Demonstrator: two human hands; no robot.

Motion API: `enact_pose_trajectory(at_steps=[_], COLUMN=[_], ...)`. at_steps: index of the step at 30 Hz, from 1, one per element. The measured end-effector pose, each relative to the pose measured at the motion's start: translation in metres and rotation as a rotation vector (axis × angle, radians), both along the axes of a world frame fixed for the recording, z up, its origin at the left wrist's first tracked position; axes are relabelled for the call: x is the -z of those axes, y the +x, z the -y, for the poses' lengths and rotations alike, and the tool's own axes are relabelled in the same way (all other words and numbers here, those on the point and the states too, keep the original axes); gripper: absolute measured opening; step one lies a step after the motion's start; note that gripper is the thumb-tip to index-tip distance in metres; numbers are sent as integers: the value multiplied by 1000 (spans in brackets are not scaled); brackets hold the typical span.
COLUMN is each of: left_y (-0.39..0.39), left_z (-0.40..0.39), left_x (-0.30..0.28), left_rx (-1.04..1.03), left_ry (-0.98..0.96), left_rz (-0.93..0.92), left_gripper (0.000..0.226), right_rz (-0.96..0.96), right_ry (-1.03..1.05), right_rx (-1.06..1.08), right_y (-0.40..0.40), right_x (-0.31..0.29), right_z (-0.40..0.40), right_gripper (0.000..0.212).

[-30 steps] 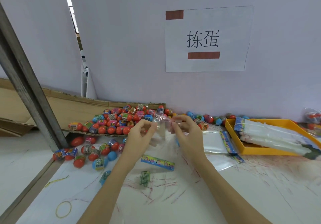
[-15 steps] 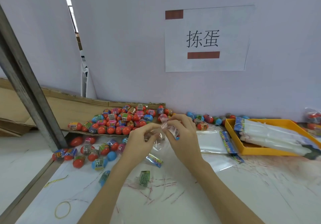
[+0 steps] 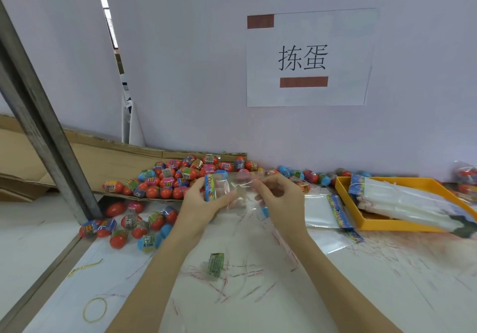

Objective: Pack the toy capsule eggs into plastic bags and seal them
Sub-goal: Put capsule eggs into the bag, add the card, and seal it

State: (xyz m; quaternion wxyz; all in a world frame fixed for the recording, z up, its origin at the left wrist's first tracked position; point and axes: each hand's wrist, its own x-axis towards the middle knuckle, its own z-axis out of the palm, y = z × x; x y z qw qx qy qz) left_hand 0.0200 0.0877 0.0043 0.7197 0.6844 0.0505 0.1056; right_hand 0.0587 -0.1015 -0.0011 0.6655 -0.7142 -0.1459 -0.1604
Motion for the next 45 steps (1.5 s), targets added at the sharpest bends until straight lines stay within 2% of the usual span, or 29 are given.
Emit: enact_pose_trajectory(at_steps=[5,7,9,14,18,21,25,27,30,31,33,35,38,41,43,45], left_y=[-1,-1,-2,-4,-4,-4,-2,-1,-2,-2,-3,-3,-3,-4,-4,-4], left_z=[1,0,0,2,-3,-5,-7,-5,-2,-2,-2,0,-1,-11,-17,-19], left_x=[1,1,0,-3,-8,-8,-4,-2,2,2,0,1,5,1,-1,-3], left_rx=[-49,-44,-16,19,88,74,38,-9,-159,-179,-171,-137,-99,-146,-200,-252], left_ry=[149,147,135,120,104,123,217,375,829,958,1157,1270,1239,1159,1069,886], left_rz=[76,84,86,63,81,60,75,121,319,403,545,644,680,559,492,423], left_gripper=[25,16,14,9,25,24,15,26,77,87,89,74,45,17,8,9], right_rz=[-381,-513,-602,-629,-601,-599,-550,-500,-263,-165,49,237,377,433,402,337], right_ry=[340,381,371,447,558,540,534,466,82,-46,-231,-330,-425,-408,-315,-267], right_rx=[-432,-585,-647,-628,-736,-765,-747,-723,-510,-433,-344,-322,-274,-226,-141,30], right_y=[-2,-1,0,1,5,4,6,5,2,0,-3,-7,-11,-11,-7,1], right_x=[-7,-8,-8,-9,-11,-13,-13,-12,-8,-7,-4,0,1,-5,-8,-7], right_z=[0,2,4,4,11,13,14,15,10,7,-3,-12,-17,-12,-5,7], right_gripper=[27,32,29,27,31,34,39,37,27,24,23,21,16,18,21,27])
